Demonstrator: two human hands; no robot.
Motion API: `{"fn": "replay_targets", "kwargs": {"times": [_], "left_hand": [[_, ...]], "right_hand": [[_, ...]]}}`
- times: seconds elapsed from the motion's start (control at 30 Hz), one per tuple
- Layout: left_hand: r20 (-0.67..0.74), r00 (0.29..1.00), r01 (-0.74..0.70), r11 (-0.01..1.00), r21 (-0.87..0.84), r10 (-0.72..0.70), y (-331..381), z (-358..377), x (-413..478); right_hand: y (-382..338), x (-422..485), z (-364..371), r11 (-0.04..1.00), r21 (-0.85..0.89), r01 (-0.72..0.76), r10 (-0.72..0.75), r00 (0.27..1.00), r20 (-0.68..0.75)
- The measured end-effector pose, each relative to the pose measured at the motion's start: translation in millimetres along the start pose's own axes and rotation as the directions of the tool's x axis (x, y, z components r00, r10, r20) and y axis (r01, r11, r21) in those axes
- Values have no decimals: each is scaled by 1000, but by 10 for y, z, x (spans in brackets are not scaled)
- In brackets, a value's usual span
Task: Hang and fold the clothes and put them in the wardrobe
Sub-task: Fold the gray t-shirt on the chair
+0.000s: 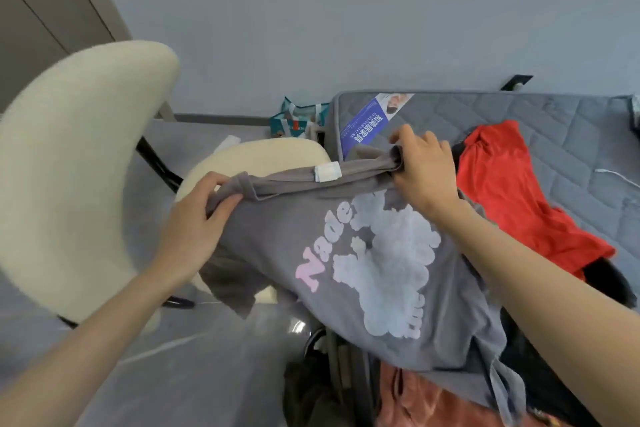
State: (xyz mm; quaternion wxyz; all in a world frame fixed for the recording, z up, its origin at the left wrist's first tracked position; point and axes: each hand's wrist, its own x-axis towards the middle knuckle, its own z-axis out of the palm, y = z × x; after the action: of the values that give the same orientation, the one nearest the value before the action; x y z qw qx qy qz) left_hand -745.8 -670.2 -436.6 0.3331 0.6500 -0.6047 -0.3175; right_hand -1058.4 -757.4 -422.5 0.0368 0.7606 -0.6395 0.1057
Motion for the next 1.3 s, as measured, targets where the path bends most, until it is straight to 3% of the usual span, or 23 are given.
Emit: {"fn": "replay_targets", "kwargs": {"times": [0.1, 0.2, 0.3, 0.37, 0.47, 0.53, 0.7, 0.8, 0.97, 1.1, 1.2, 1.3], "left_hand": [[-46, 998, -49, 995, -92, 45, 211, -483, -311], [-112, 990, -101, 985, -139, 86, 394, -935, -677], [-177, 977, -150, 976, -159, 121, 542, -1337, -984], [-211, 969, -171, 969, -180, 132, 672, -1568, -1152], [-276, 948, -223, 949, -222, 158, 950, -1824, -1375], [-314, 933, -258, 936, -239, 177, 1186, -1953, -1501], [-360, 899, -348, 907, -239, 250, 1716, -2159, -1724], [-377, 882, -382, 898, -218, 284, 1921, -2180, -1822], [-290, 919, -316, 940, -131, 268, 1973, -1985, -2048], [-300, 926, -263, 962, -74, 230, 1908, -1747, -2245], [-358, 908, -232, 973, 2, 217, 1842, -1654, -2330], [-377, 894, -226, 970, 93, 244, 1822, -1624, -2379]], "right_hand": [[-346, -388, -400, 960, 214, -179, 196, 979, -61], [-749, -821, -738, 748, 559, -358, 435, 900, -5], [-1160, -1162, -1125, 417, 847, -330, 518, 852, 77], [-1365, -1322, -1410, 219, 946, -239, 527, 845, 92], [-1570, -1495, -1852, 80, 988, -129, 557, 828, 64], [-1637, -1608, -2112, 118, 986, -116, 580, 814, 26], [-1551, -1890, -2657, 548, 817, -179, 622, 740, -255], [-1472, -2054, -2912, 601, 796, -77, 549, 763, -341], [-1365, -2457, -3122, 598, 801, -1, 401, 866, -298], [-1215, -2783, -3215, 913, 395, -105, 188, 966, -179], [-1078, -2972, -3220, 971, 201, -133, 164, 976, -142], [-968, -3054, -3216, 976, 120, -184, 203, 964, -174]]}}
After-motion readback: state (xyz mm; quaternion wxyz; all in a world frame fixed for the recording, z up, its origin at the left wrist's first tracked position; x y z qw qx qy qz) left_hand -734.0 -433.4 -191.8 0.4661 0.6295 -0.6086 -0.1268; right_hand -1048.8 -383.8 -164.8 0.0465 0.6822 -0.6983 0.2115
